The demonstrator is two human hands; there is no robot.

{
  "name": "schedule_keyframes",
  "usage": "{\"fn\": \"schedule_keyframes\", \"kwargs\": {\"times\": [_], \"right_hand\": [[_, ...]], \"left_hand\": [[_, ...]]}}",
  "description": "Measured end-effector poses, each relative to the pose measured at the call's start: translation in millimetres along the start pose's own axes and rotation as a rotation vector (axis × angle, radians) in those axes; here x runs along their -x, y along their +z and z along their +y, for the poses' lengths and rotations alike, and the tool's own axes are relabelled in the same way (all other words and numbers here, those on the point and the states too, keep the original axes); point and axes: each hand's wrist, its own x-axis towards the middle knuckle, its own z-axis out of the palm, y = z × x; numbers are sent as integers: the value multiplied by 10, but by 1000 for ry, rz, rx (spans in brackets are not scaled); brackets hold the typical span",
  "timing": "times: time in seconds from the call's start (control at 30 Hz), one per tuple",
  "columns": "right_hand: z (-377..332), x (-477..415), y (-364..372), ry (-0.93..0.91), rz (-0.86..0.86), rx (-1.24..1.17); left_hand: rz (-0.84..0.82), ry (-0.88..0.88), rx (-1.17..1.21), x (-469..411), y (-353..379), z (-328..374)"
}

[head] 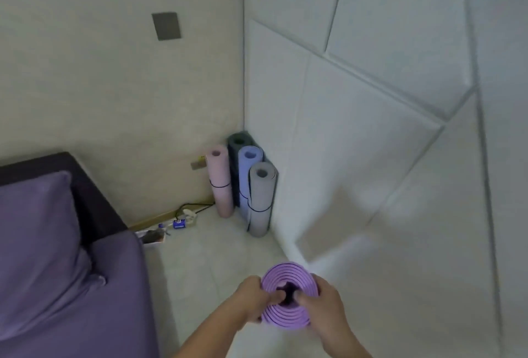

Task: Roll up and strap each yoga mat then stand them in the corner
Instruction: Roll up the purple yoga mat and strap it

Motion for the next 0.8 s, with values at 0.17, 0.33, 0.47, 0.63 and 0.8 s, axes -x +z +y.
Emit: {"fn": "schedule_keyframes", "kwargs": {"times": [0.17, 0.33, 0.47, 0.63, 0.8], "right_hand": [[-608, -898, 694, -53, -174, 23], [-1116, -1902, 1198, -64, -309, 43], [-1411, -2763, 1635, -42, -400, 95], [-1641, -3712, 2182, -55, -447, 191], [-1669, -4785, 2823, -37, -350, 298]], "left_hand": [[137, 5, 192, -532, -881, 222], [263, -13, 375, -1109, -1486, 599], [326, -21, 541, -1694, -1957, 867], [391, -65, 662, -2603, -2543, 966], [340, -109, 631, -3889, -3154, 855]]}}
